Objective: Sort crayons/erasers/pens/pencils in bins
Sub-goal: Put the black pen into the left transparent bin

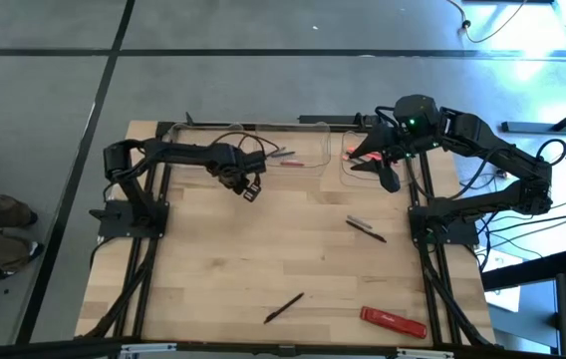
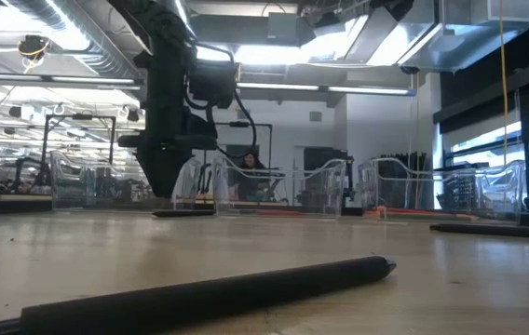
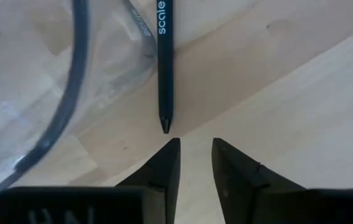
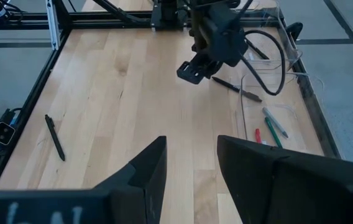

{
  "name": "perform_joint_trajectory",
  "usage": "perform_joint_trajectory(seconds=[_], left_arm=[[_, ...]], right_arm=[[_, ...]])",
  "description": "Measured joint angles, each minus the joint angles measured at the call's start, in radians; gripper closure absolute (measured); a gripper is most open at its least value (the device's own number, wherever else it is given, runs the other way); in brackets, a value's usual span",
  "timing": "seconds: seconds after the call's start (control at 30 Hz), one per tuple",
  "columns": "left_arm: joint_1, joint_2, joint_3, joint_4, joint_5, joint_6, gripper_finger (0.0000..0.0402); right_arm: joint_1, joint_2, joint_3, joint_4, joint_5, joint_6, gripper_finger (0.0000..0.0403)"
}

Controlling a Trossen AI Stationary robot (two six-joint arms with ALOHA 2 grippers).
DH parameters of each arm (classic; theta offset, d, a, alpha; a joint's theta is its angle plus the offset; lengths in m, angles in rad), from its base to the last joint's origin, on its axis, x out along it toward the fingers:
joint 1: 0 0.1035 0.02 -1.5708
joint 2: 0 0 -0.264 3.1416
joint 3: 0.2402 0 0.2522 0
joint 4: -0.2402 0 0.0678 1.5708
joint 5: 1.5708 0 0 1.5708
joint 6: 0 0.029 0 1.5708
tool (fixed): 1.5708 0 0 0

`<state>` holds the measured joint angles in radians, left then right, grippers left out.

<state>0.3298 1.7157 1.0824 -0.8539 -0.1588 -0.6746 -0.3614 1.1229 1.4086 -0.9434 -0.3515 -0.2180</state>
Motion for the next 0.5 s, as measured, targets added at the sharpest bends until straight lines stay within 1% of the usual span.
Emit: perform_joint_trajectory(seconds=[0.1,0.2,0.3,0.43,0.5], left_arm=[[-0.02,0.0,0.0,0.0,-0.06,-0.012,0.0315],[-0.045,0.0,0.0,-0.001,-0.068,-0.052,0.0318],[-0.077,0.0,0.0,-0.002,-0.1,-0.06,0.0318],[-0.119,0.0,0.0,-0.027,-0.111,-0.127,0.0319],[-0.146,0.0,-0.006,-0.033,-0.147,-0.166,0.0319]], right_arm=[[0.0,0.0,0.0,0.0,0.0,0.0,0.0258],[0.0,0.0,0.0,0.0,0.0,0.0,0.0258],[0.0,0.0,0.0,0.0,0.0,0.0,0.0258],[0.0,0.0,0.0,0.0,0.0,0.0,0.0258],[0.0,0.0,0.0,0.0,0.0,0.0,0.0258]])
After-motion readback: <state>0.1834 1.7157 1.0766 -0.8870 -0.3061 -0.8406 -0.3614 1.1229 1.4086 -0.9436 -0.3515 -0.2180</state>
